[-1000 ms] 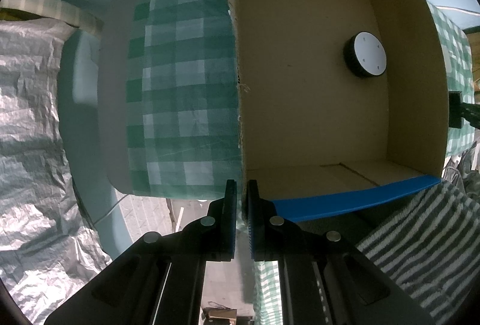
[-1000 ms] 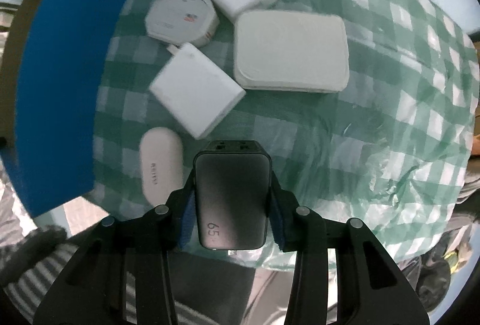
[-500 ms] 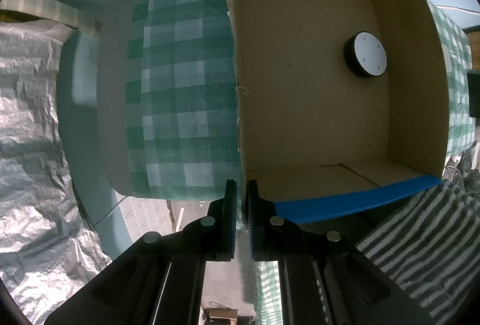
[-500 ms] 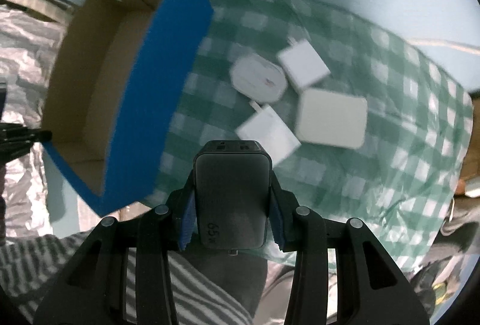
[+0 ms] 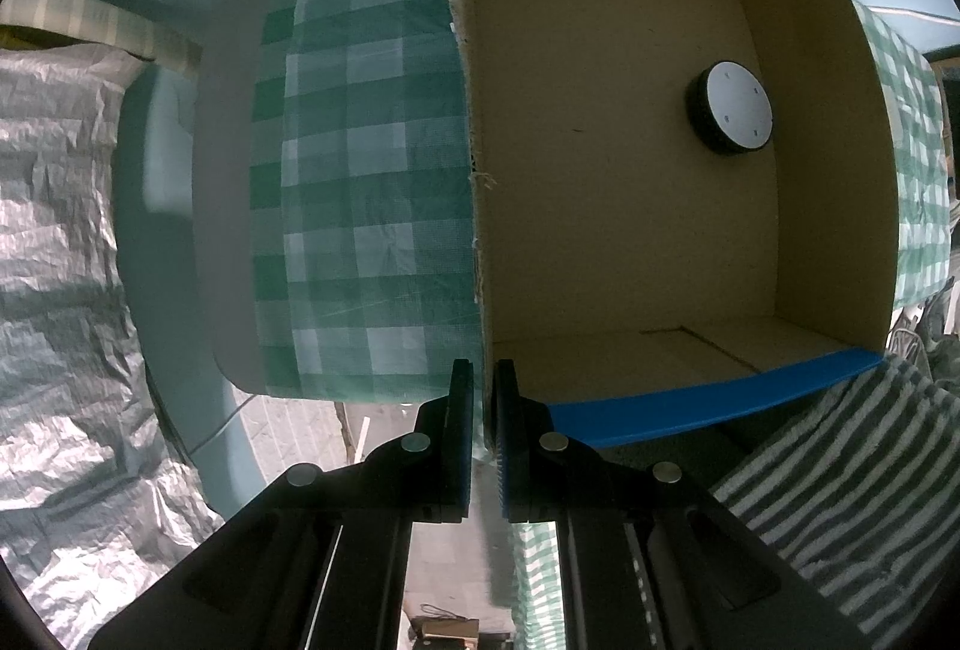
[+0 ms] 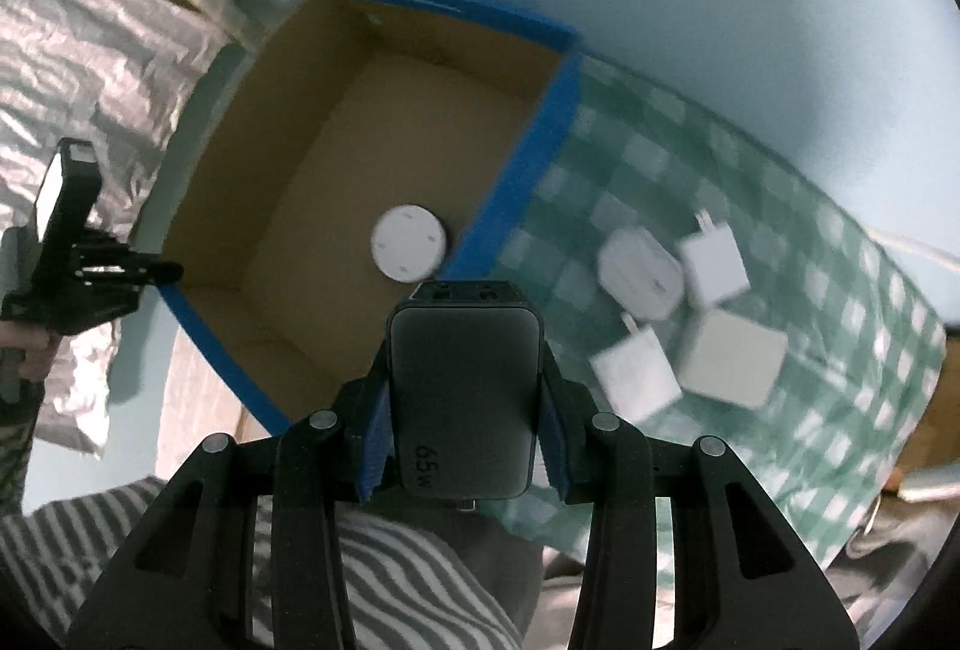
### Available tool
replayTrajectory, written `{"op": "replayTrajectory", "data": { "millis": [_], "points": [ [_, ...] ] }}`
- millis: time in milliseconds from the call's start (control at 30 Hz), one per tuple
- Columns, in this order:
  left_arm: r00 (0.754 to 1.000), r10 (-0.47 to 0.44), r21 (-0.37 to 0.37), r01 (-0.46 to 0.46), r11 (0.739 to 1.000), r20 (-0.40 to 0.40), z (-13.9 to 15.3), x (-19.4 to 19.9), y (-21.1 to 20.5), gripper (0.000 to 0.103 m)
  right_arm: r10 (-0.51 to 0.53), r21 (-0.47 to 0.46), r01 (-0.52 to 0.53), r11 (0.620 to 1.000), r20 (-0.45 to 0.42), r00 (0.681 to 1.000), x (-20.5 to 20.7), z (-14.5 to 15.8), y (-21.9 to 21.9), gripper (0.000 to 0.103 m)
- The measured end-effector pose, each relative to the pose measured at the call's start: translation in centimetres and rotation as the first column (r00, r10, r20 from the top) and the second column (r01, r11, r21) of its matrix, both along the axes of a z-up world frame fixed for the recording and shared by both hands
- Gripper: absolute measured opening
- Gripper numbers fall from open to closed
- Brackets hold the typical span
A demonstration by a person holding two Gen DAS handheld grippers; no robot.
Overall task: Organize rigid objects
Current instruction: 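Carry the power bank into the box beside the puck and release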
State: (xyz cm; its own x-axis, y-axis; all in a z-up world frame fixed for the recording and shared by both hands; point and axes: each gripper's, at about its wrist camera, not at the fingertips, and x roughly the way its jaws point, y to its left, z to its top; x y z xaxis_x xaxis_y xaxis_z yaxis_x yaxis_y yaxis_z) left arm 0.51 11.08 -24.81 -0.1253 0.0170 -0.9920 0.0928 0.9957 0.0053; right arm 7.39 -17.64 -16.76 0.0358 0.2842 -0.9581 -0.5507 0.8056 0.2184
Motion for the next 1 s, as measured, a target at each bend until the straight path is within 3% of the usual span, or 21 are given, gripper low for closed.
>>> {"op": "replayTrajectory", "data": {
  "millis": [233,367,1000],
  "points": [
    [1.000,0.000,0.001,0.000,1.000,0.000,0.0,0.0,0.0,0.007,0.099,0.010,-0.099,0.995,0.010,0.995,-0.9,-0.4,5.2,0.040],
    [1.000,0.002,-0.003,-0.002,1.000,0.000,0.0,0.0,0.0,0.007,0.129,-0.006,-0.129,0.992,-0.013,0.992,-1.0,-2.4,7.5,0.040],
    [1.000,-0.005,-0.013,0.005,1.000,-0.001,-0.1,-0.2,-0.1,0.009,0.149,-0.092,-0.158,0.983,-0.097,0.984,-1.4,-8.2,8.4,0.041]
  ]
}}
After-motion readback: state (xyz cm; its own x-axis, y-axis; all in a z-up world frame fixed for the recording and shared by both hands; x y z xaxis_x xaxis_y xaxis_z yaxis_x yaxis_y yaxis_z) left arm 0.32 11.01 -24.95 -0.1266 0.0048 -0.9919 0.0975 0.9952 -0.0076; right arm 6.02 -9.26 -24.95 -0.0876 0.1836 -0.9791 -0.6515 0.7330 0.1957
